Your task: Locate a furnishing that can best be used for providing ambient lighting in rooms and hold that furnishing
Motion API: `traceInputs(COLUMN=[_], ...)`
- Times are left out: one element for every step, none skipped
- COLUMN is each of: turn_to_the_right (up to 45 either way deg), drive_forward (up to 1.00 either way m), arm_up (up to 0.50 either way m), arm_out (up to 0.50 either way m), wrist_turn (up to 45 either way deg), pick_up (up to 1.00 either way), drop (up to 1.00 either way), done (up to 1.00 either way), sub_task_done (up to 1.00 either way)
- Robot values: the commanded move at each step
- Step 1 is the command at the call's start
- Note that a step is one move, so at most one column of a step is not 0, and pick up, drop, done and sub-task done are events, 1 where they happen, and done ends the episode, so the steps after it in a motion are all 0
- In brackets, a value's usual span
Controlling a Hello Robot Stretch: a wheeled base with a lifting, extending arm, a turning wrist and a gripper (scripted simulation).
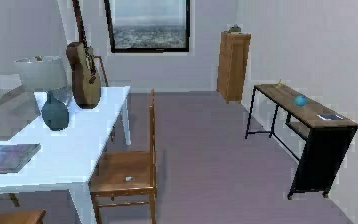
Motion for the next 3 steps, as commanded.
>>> traceInputs(turn_to_the_right=[6.0, 0.0, 9.0], drive_forward=[0.00, 0.60, 0.00], arm_up=[0.00, 0.00, 0.00], arm_out=[0.00, 0.00, 0.00], wrist_turn=[0.0, 0.0, 0.0], pick_up=[0.00, 0.00, 0.00], drop=[0.00, 0.00, 0.00], done=[0.00, 0.00, 0.00], sub_task_done=[0.00, 0.00, 0.00])
